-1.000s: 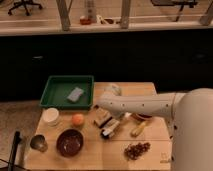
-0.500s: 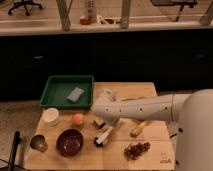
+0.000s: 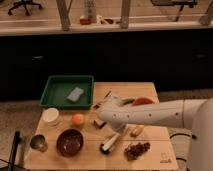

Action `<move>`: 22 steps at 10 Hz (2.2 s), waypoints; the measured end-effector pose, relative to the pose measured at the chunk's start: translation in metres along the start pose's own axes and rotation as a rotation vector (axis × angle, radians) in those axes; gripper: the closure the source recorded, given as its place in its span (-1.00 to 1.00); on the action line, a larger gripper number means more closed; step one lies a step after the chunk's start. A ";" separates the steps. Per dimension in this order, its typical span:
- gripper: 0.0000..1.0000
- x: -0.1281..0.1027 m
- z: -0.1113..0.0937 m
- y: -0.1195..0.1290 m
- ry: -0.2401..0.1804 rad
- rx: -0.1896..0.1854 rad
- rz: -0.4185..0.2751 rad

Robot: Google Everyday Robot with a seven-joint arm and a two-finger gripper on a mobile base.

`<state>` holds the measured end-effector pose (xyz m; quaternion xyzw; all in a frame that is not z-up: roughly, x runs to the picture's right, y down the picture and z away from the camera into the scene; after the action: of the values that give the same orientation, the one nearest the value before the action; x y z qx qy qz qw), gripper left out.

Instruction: Wipe table surface with brush

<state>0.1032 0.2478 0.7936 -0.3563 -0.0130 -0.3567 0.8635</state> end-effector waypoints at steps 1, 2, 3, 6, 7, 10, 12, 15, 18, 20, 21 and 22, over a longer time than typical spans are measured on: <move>1.00 0.016 0.001 0.008 0.013 -0.008 0.029; 1.00 0.031 0.000 0.011 0.025 -0.014 0.056; 1.00 0.041 -0.001 0.008 0.036 -0.015 0.072; 1.00 0.064 -0.006 -0.011 0.063 -0.009 0.089; 1.00 0.064 -0.009 -0.017 0.067 -0.003 0.085; 1.00 0.035 -0.022 -0.048 0.058 0.036 0.018; 1.00 0.007 -0.026 -0.055 0.034 0.054 -0.048; 1.00 -0.017 -0.015 -0.037 0.005 0.033 -0.102; 1.00 0.006 0.001 -0.014 0.013 -0.023 -0.058; 1.00 0.032 0.008 -0.006 0.036 -0.053 -0.015; 1.00 0.049 0.011 -0.008 0.053 -0.069 0.012; 1.00 0.059 0.010 -0.014 0.067 -0.072 0.025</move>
<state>0.1410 0.2113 0.8262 -0.3751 0.0334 -0.3578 0.8545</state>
